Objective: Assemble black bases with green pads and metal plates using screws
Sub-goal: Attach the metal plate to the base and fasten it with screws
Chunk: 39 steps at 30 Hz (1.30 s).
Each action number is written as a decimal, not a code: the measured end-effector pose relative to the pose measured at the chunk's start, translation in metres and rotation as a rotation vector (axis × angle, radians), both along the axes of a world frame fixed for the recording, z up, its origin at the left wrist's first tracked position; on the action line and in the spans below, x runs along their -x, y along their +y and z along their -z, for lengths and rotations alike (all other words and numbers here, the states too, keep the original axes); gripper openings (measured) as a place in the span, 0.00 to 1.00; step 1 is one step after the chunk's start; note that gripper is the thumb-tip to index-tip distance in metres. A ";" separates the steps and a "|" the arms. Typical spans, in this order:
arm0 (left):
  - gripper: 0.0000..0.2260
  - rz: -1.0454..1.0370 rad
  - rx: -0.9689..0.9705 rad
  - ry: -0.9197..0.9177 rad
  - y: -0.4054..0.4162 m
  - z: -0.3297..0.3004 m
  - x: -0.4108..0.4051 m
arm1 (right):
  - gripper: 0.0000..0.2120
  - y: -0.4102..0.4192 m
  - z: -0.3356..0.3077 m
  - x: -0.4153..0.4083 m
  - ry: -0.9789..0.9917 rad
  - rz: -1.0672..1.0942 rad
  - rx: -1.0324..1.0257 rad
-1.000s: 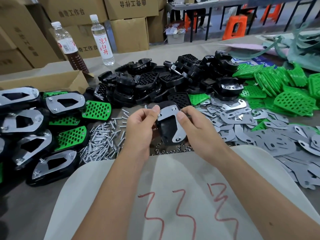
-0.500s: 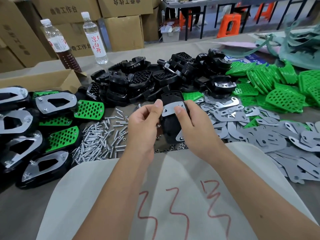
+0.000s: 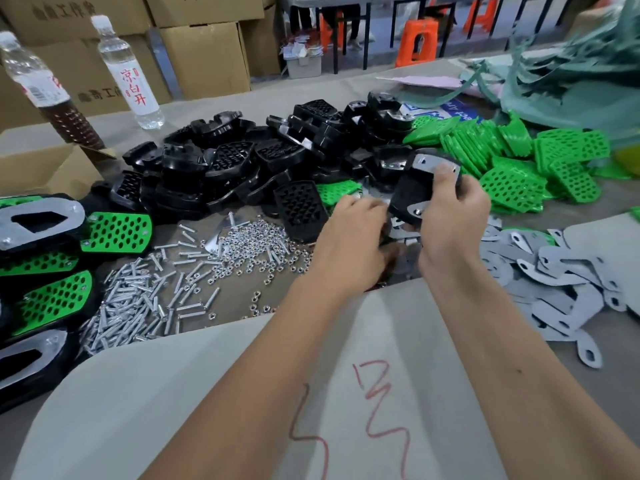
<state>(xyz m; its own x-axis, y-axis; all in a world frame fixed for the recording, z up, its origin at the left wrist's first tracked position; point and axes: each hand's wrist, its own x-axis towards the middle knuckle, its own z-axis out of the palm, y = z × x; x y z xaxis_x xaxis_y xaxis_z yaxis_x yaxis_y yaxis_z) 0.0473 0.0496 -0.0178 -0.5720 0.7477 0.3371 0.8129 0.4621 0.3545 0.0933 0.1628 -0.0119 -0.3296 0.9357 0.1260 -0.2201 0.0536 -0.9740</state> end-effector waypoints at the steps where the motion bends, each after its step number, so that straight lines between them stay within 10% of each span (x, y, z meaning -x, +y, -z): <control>1: 0.17 0.005 0.000 -0.040 -0.001 0.003 0.003 | 0.16 0.000 -0.001 0.000 0.015 -0.001 0.001; 13: 0.08 -0.267 -0.171 0.044 -0.006 -0.002 0.006 | 0.14 -0.004 -0.015 -0.006 0.187 -0.076 0.238; 20: 0.04 -0.549 -0.863 -0.794 -0.047 -0.007 0.014 | 0.10 -0.039 -0.005 0.002 0.019 -0.319 -0.057; 24: 0.07 -0.458 -1.045 -0.876 -0.089 -0.009 0.007 | 0.10 -0.064 0.003 0.007 -0.061 -0.475 -0.208; 31: 0.08 -0.254 -0.999 -1.071 -0.117 -0.007 -0.006 | 0.09 -0.073 0.010 0.008 -0.142 -0.509 -0.375; 39: 0.09 -0.353 -0.864 -0.841 -0.109 0.003 -0.008 | 0.06 -0.078 0.009 0.003 -0.128 -0.567 -0.381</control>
